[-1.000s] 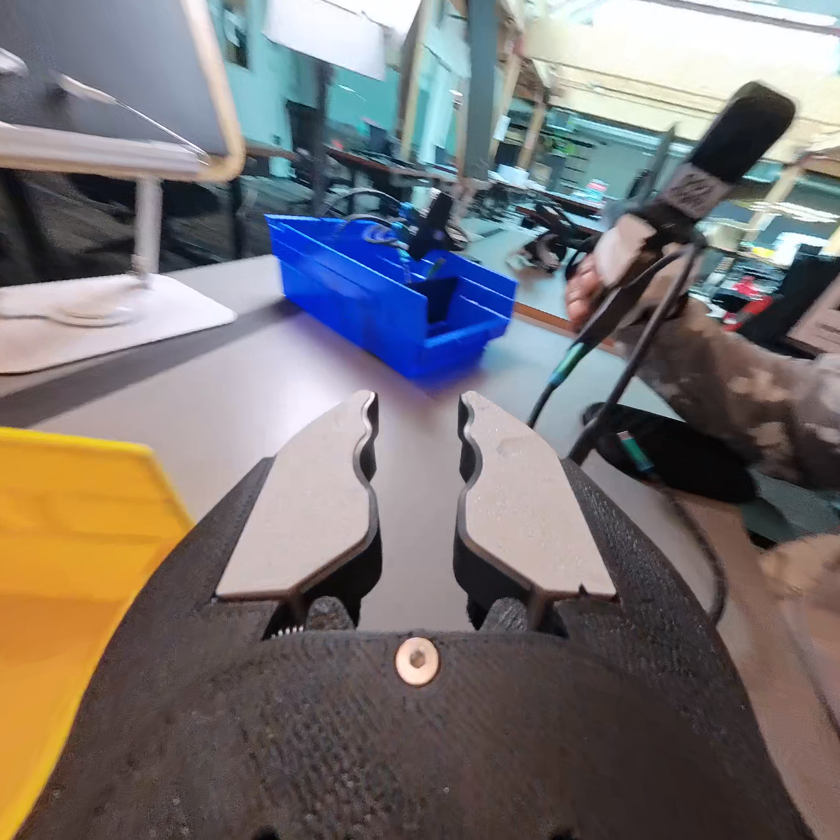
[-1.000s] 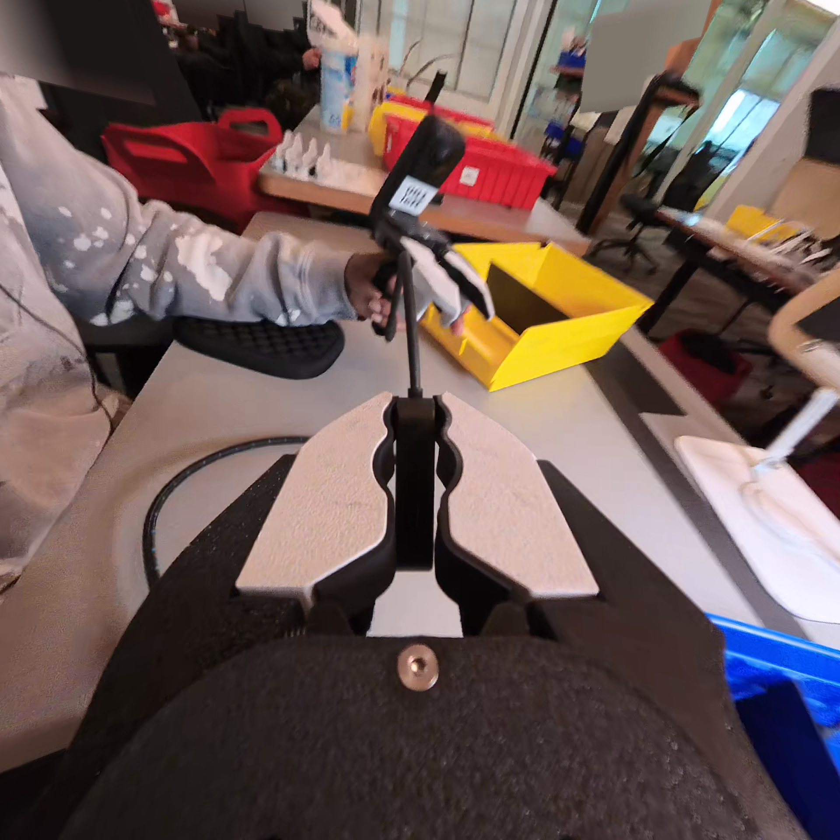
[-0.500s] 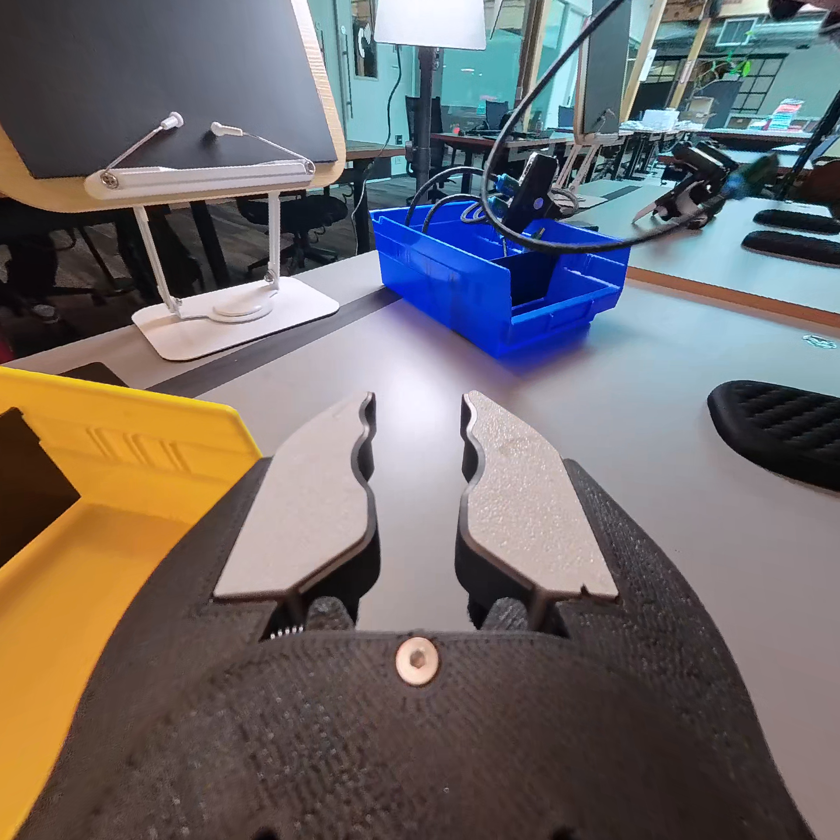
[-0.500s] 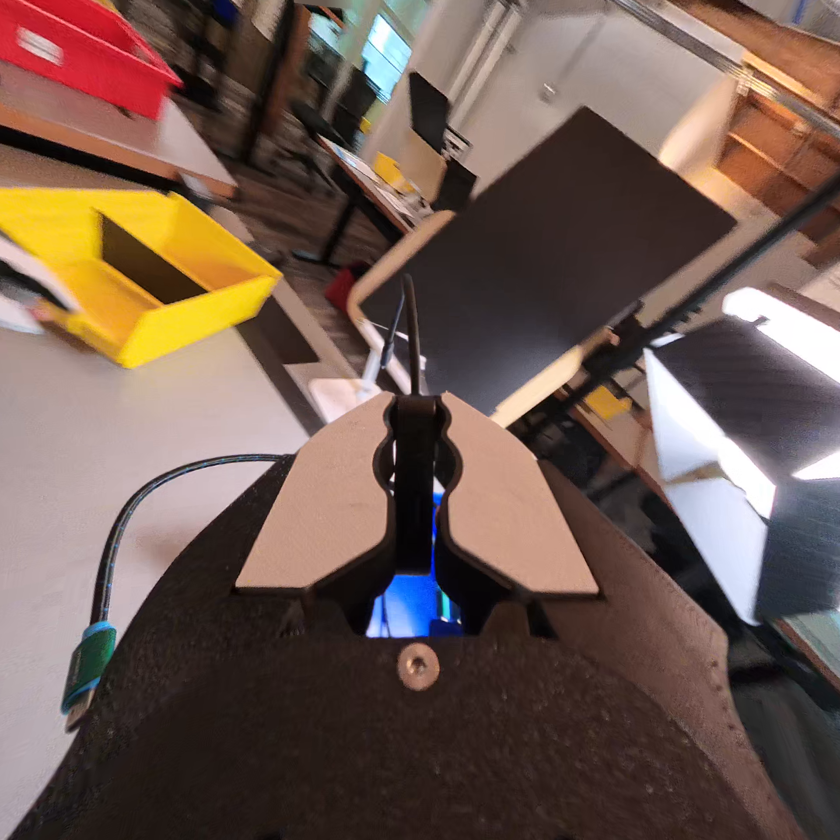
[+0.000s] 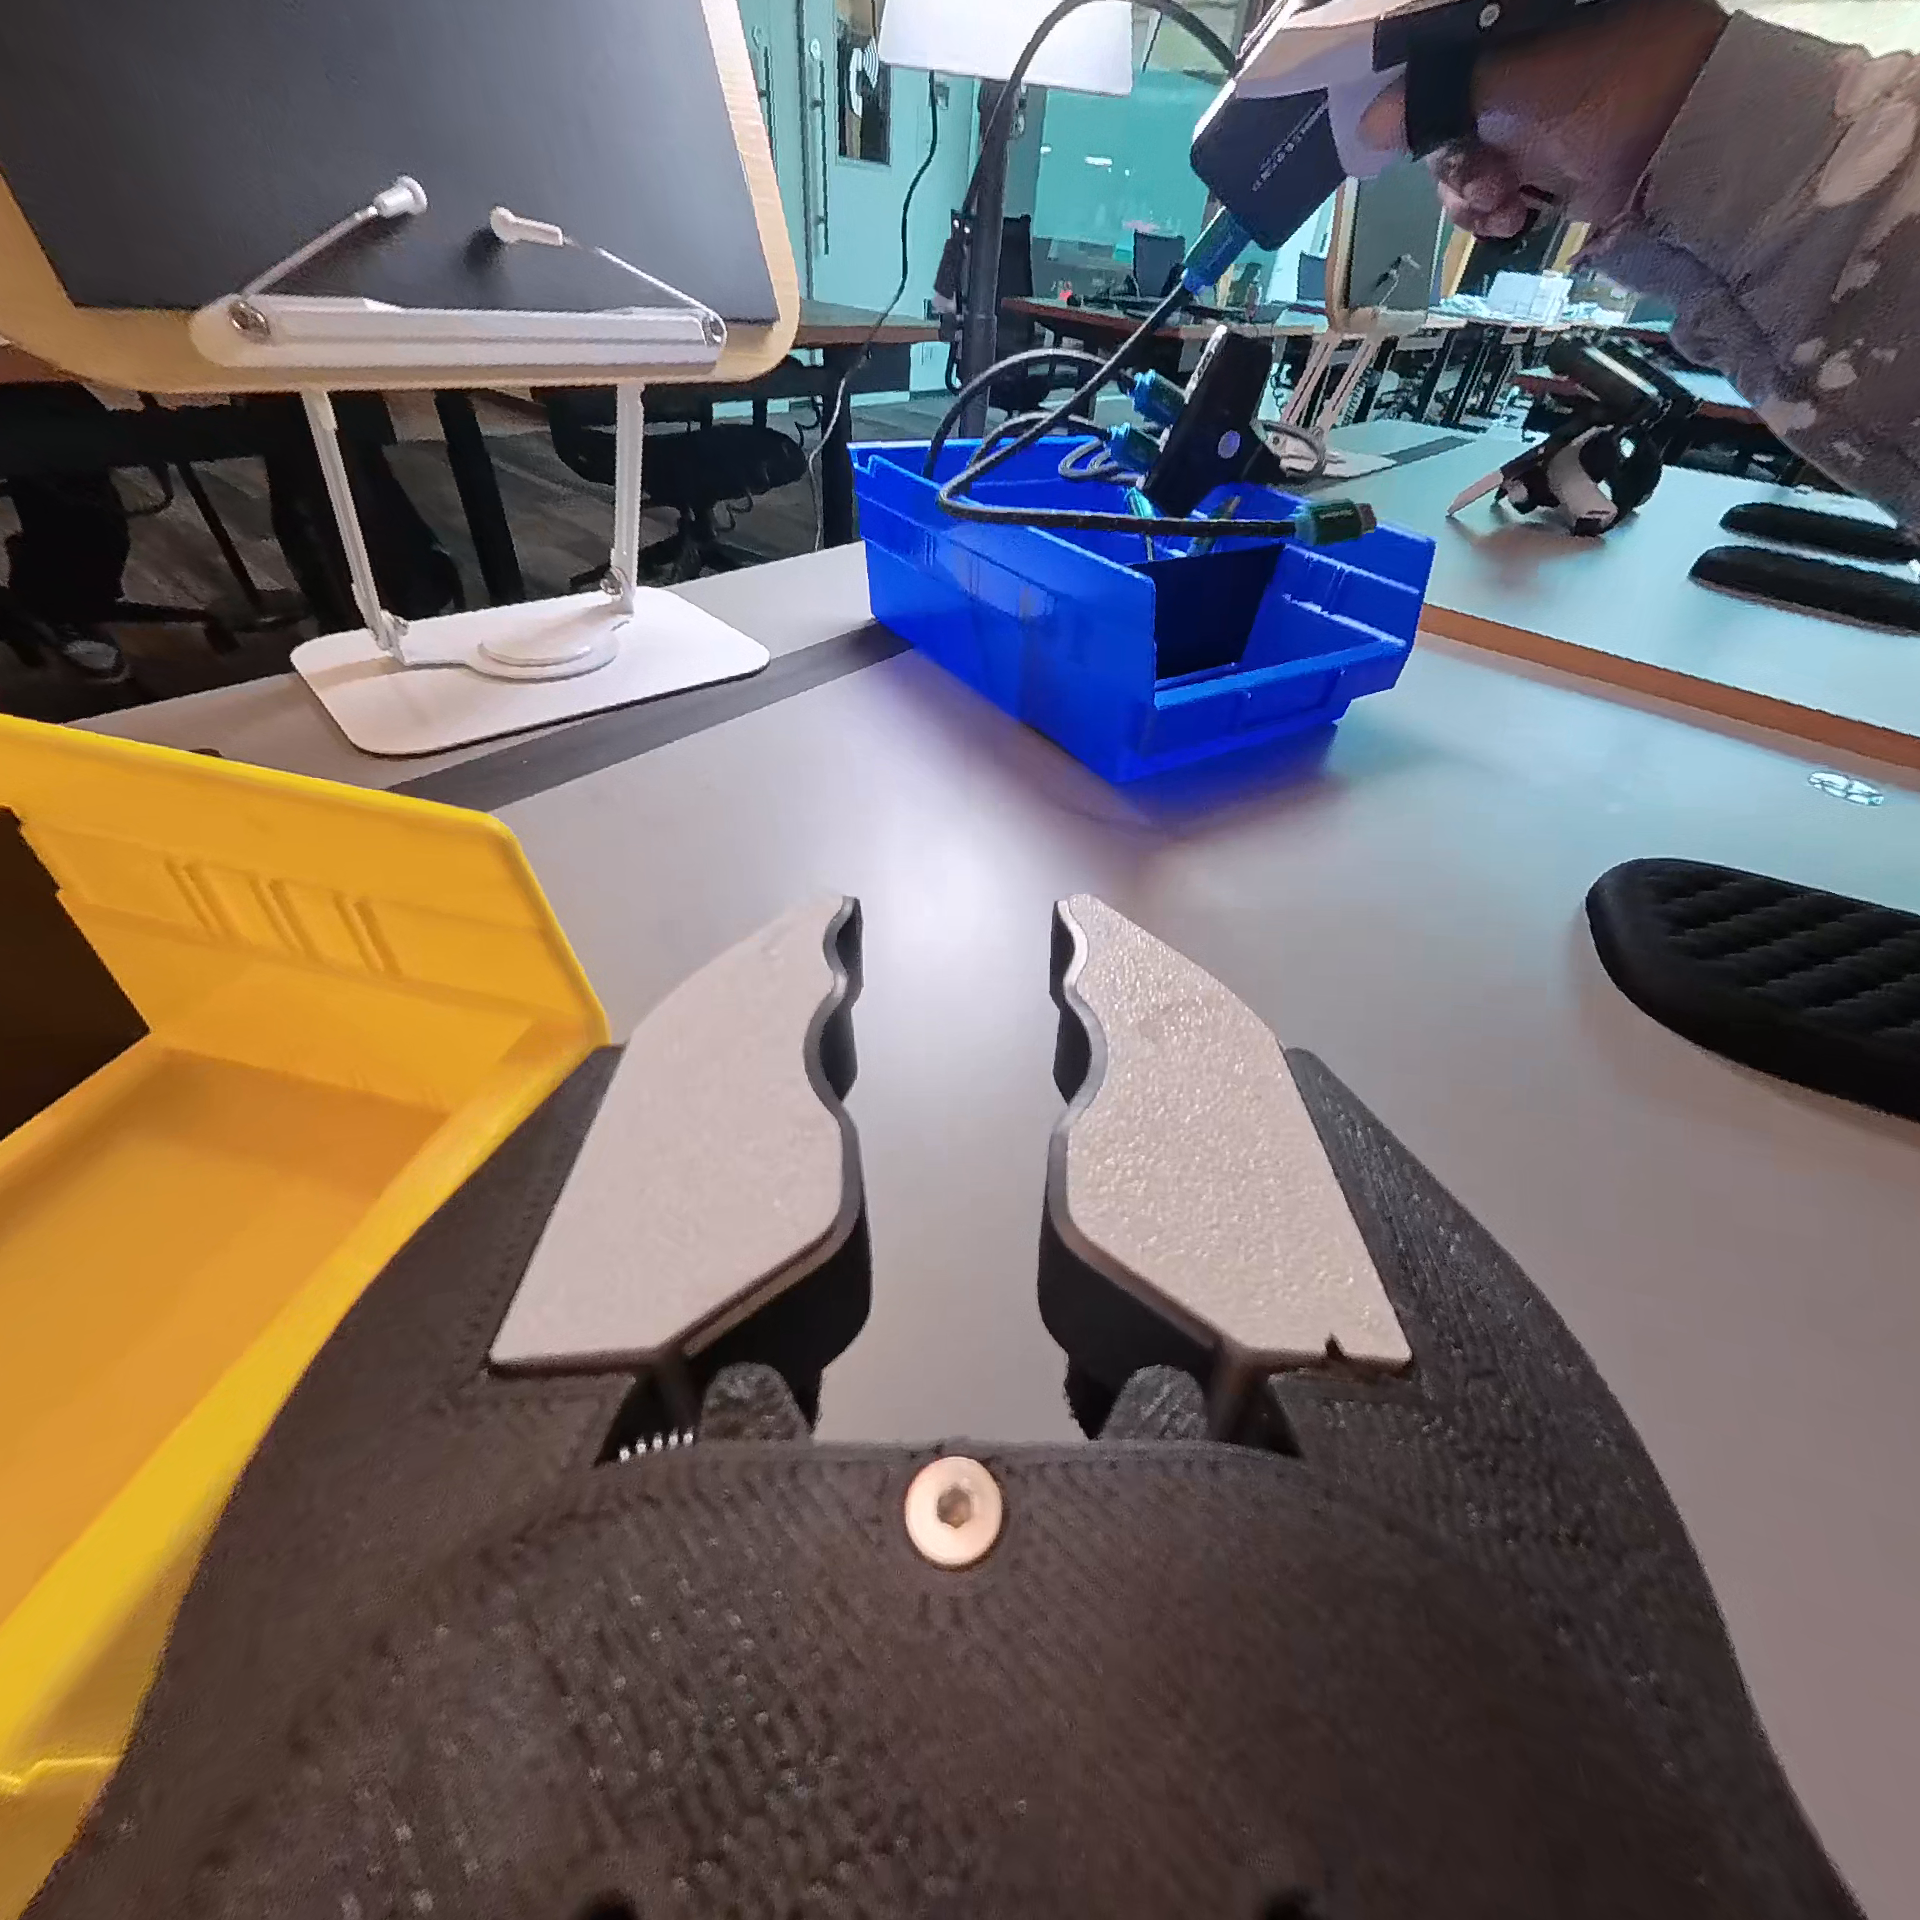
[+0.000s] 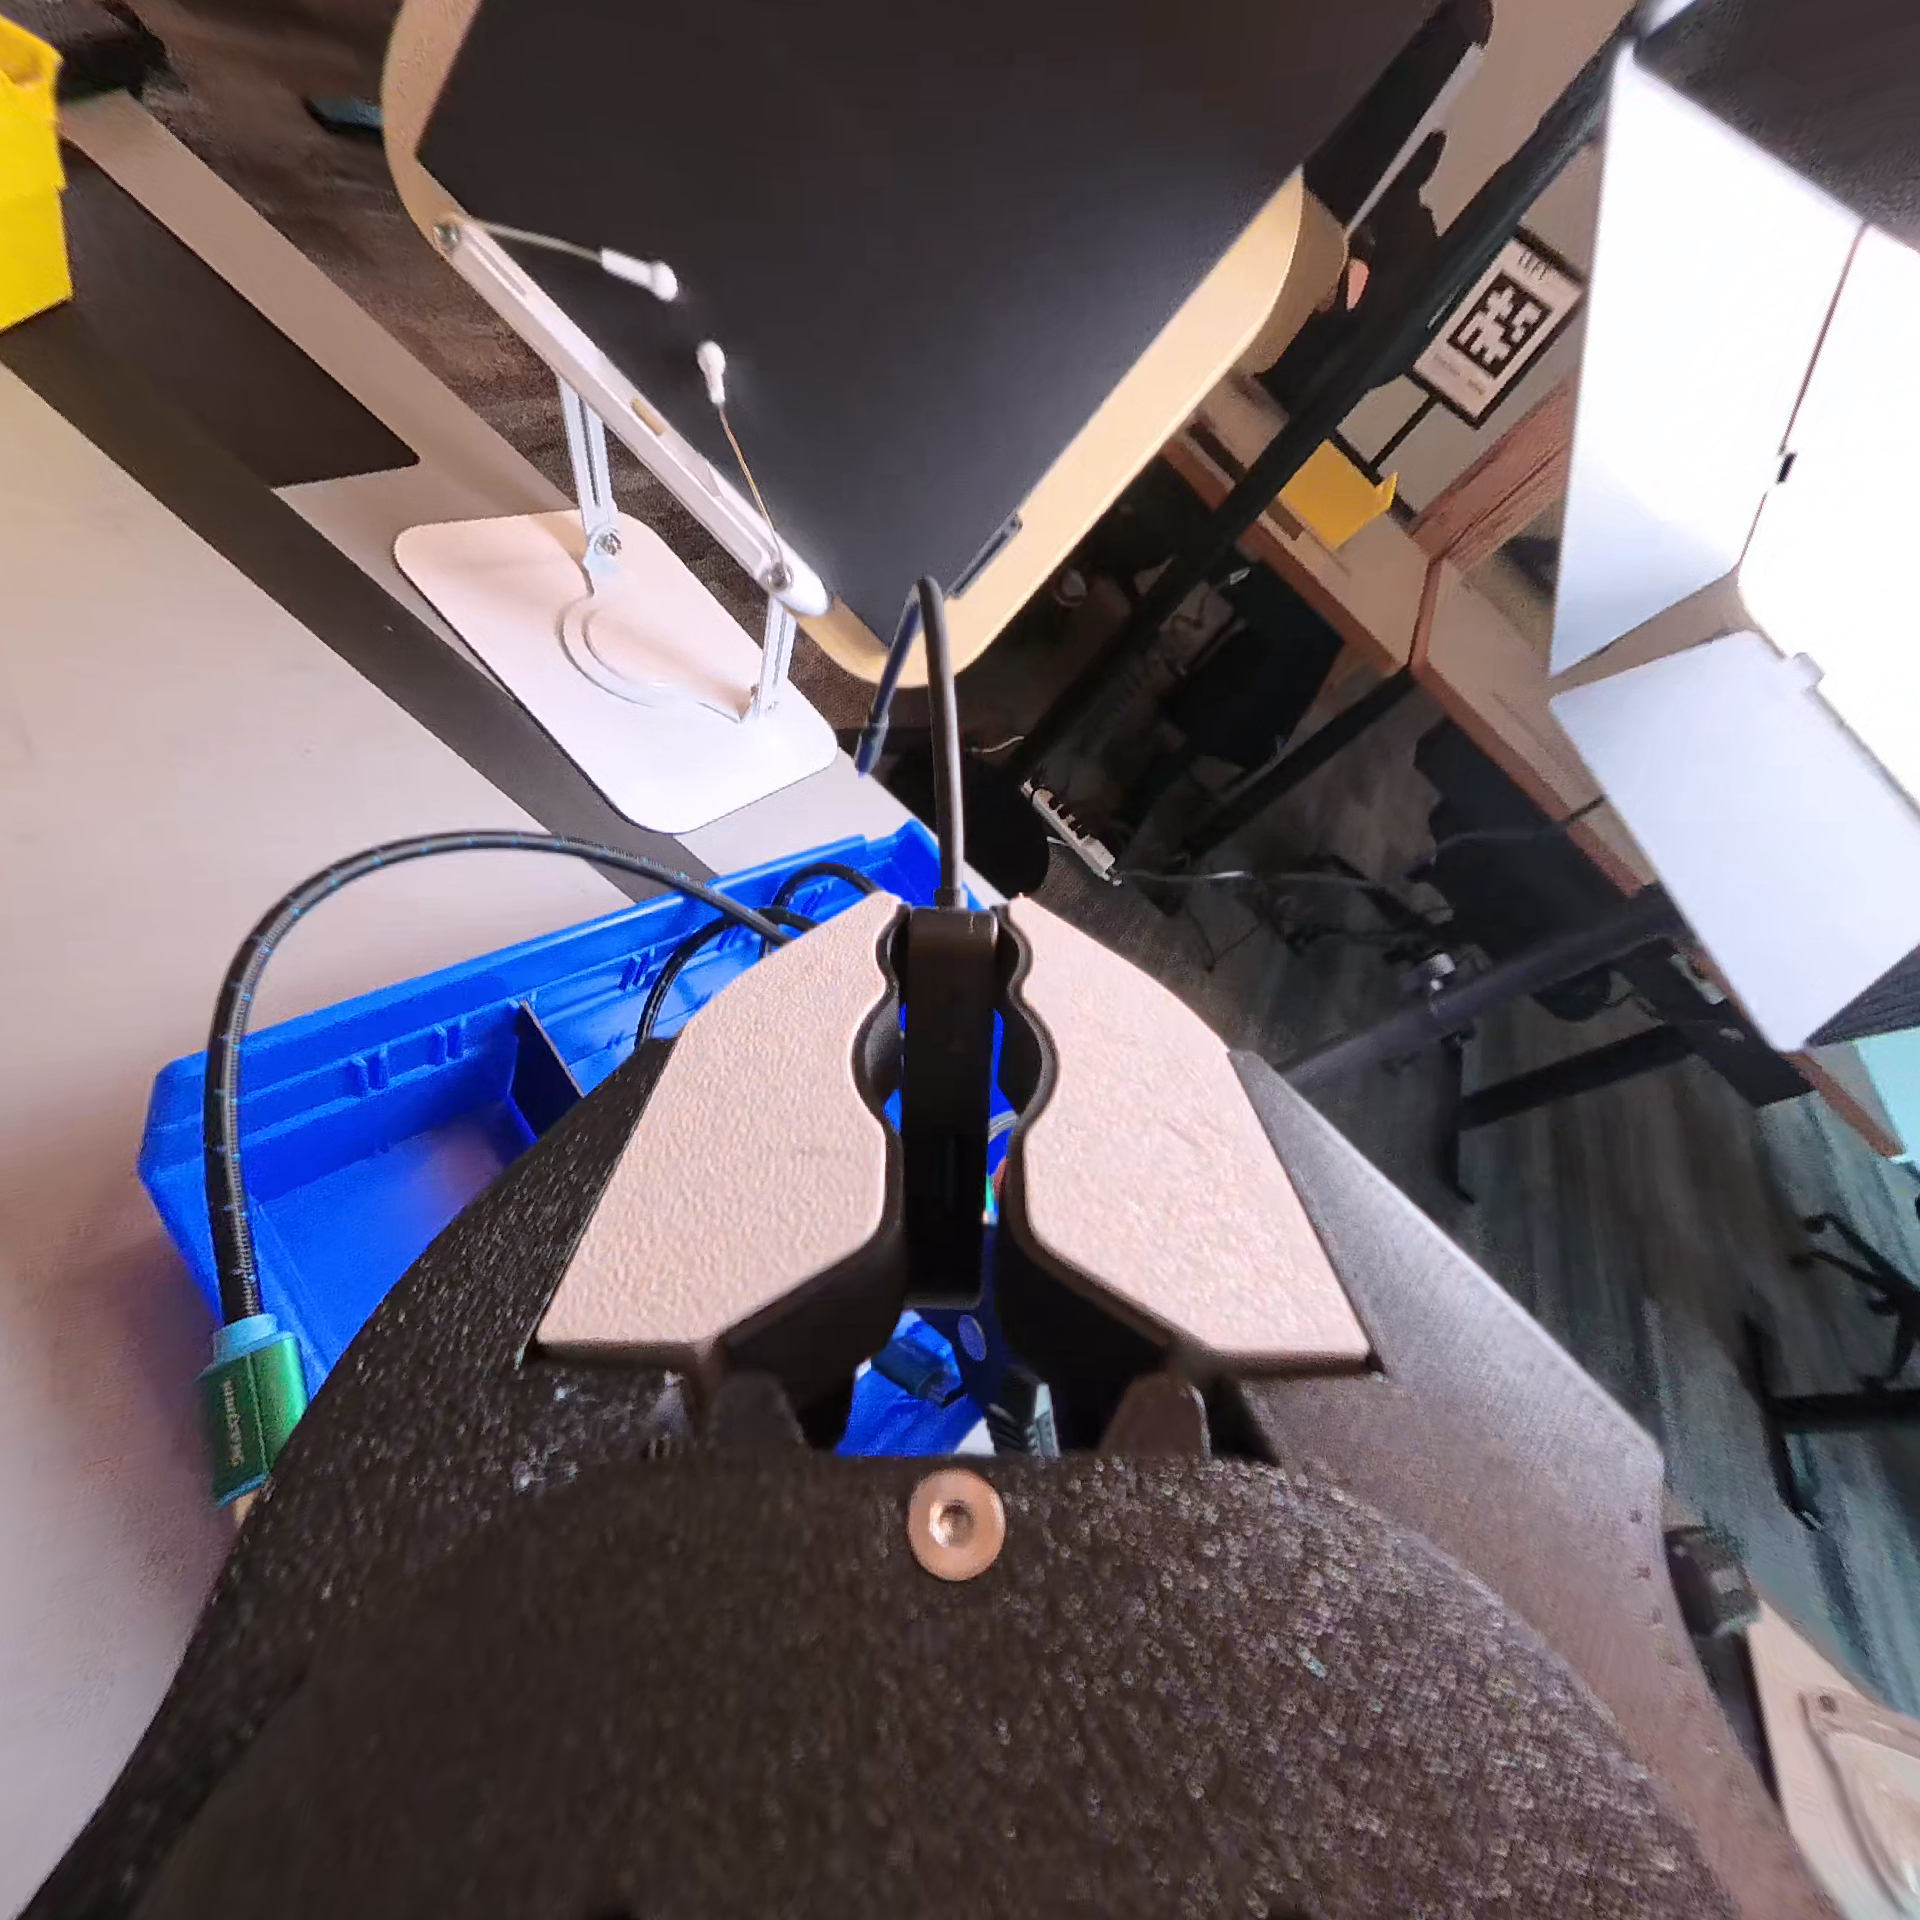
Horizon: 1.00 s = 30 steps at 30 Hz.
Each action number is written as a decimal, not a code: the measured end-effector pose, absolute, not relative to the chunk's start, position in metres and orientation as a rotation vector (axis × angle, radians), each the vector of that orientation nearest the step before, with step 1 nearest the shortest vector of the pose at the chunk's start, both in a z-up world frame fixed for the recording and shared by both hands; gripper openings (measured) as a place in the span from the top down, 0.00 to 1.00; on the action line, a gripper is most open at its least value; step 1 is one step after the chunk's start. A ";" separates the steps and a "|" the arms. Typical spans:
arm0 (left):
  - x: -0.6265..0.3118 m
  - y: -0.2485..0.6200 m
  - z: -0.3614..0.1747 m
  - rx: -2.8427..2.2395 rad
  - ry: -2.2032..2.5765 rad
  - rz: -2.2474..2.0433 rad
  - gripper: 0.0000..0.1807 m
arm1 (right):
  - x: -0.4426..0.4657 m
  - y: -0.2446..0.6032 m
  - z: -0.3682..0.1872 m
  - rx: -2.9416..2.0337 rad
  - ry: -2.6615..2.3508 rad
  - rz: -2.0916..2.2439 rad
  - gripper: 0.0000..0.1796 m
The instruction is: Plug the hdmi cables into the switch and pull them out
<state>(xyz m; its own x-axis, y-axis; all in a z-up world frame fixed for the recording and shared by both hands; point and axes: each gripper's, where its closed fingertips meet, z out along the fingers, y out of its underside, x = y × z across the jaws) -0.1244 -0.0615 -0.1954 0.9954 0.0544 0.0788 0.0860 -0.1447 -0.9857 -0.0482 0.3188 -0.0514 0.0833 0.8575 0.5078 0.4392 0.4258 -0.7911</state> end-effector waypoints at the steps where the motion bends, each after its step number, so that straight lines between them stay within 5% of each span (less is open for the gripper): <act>1: -0.124 -0.060 -0.198 -1.729 -0.102 -0.028 0.81 | -0.048 0.323 -0.056 -1.195 -1.543 0.455 0.92; 30: -0.125 -0.056 -0.212 -1.783 -0.098 -0.009 0.81 | -0.028 0.344 -0.204 -1.145 -2.058 -0.152 0.91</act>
<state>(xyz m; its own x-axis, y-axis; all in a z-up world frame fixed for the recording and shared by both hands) -0.1252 -0.0556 -0.2123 0.9963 0.0615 0.0600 0.0717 -0.2098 -0.9751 -0.0284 0.3438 -0.2038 -0.3074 0.6783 0.6674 0.7689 0.5903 -0.2457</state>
